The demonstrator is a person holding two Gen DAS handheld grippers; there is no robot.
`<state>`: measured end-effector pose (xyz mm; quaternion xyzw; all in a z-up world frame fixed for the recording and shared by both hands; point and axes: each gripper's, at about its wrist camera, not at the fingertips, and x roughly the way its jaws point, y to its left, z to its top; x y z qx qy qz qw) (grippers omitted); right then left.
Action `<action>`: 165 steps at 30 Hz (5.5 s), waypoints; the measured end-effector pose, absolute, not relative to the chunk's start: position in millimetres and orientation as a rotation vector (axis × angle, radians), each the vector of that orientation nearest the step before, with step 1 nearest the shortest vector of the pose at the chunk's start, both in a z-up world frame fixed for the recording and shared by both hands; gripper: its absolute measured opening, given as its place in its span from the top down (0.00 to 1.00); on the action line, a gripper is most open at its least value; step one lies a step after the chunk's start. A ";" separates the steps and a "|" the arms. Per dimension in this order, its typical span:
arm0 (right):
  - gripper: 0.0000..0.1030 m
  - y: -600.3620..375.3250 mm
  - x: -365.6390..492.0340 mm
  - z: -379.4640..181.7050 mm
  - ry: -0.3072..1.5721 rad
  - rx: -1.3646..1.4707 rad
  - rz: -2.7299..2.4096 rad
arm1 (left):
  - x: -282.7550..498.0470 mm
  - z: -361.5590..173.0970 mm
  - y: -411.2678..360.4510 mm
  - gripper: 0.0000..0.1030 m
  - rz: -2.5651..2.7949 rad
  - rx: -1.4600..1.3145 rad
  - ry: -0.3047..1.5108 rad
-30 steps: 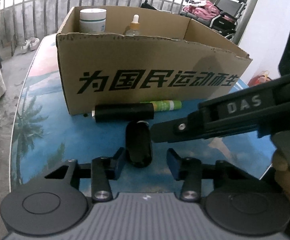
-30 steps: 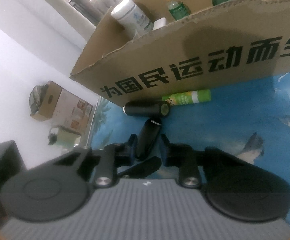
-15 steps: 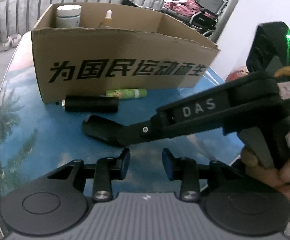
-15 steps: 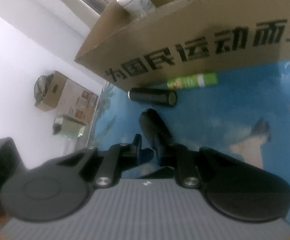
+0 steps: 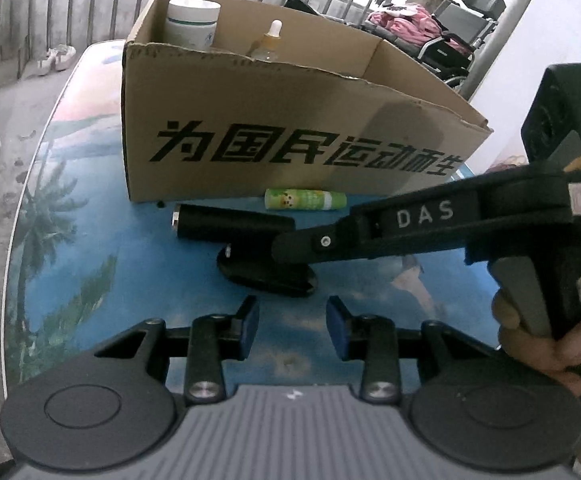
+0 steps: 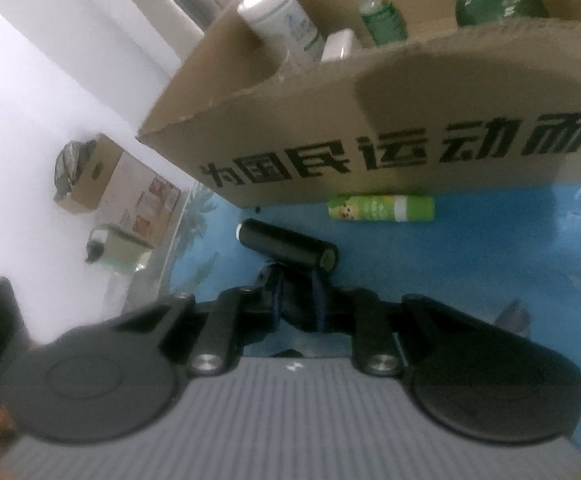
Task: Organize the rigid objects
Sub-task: 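Reach the right tool down to the black flashlight and grasp it, then carry the black flashlight into the box and open the right tool, then move the right tool toward the lime-green tube on the mat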
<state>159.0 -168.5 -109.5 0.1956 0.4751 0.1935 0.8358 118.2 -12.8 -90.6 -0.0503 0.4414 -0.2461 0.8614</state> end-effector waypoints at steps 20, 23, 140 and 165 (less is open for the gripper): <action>0.81 -175.1 163.3 -119.4 1.064 0.473 0.432 | 129.4 -92.2 -15.9 0.57 -0.511 -0.058 0.921; 0.81 -173.9 164.4 -121.2 1.064 0.479 0.442 | 131.3 -92.6 -17.1 0.56 -0.509 -0.054 0.913; 0.71 -132.8 116.7 -56.8 1.076 0.171 0.592 | 45.6 -101.2 28.4 0.49 -0.480 0.161 0.754; 0.71 -172.0 124.8 -96.7 1.092 0.156 0.406 | 79.2 -99.3 -19.9 0.62 -0.524 0.201 0.750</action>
